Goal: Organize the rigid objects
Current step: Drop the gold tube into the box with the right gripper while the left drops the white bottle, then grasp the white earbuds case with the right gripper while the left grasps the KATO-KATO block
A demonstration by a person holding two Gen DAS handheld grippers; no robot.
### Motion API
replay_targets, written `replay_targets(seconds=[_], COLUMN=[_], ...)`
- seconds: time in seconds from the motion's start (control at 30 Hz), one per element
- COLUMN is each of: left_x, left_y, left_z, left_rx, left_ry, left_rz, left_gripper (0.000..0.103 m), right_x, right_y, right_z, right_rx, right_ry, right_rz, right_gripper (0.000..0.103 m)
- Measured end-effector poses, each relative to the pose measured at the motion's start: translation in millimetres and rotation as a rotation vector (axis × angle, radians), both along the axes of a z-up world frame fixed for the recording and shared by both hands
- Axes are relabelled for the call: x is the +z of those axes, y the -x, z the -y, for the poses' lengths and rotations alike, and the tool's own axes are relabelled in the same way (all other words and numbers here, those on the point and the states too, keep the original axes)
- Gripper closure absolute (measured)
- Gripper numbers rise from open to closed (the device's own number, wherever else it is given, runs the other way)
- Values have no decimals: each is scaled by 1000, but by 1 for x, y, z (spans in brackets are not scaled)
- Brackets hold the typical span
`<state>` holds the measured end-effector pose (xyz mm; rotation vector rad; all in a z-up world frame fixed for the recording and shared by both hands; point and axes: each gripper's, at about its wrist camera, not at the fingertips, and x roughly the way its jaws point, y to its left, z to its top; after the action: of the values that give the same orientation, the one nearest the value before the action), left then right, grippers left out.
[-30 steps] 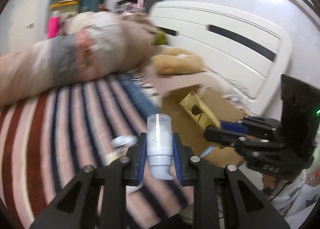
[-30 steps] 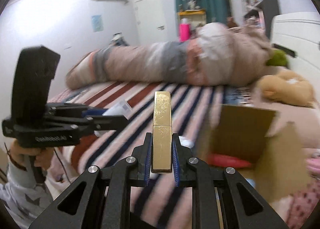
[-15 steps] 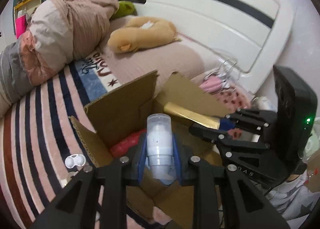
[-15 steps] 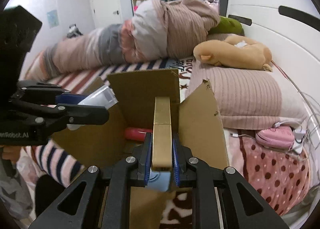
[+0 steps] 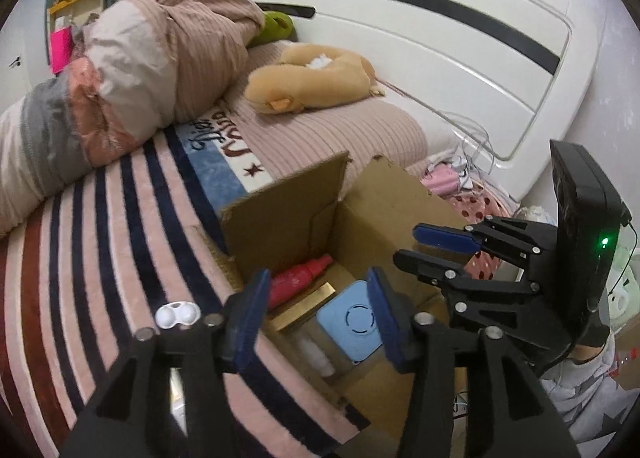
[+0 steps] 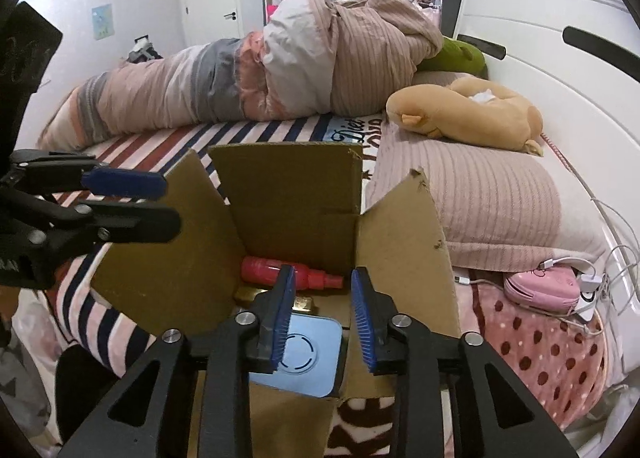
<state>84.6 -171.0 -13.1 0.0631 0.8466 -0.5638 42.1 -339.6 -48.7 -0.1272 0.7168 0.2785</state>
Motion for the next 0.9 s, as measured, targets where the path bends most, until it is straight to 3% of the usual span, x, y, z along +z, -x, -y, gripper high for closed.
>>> replay_targets(seconds=[0.33, 0.53, 0.63, 0.7, 0.87, 0.9], left_x=[21, -1, -27, -45, -96, -104], left_y=[37, 48, 48, 45, 33, 30], left_z=[-98, -170, -196, -207, -227, -228], left_rx=[148, 245, 275, 287, 296, 295], left_ry=[29, 24, 17, 13, 36, 44], left_rz=[85, 70, 52, 26, -48, -62], left_gripper=[40, 35, 35, 35, 35, 35], right_x=[28, 33, 19, 6, -54, -64], right_y=[28, 41, 41, 40, 21, 16], right_z=[-51, -124, -163, -184, -223, -227], right_rx=[115, 256, 329, 356, 381, 361], right_ry=[-53, -61, -60, -49, -2, 16], right_rz=[74, 85, 43, 11, -133, -146], right_gripper=[70, 68, 59, 58, 56, 52])
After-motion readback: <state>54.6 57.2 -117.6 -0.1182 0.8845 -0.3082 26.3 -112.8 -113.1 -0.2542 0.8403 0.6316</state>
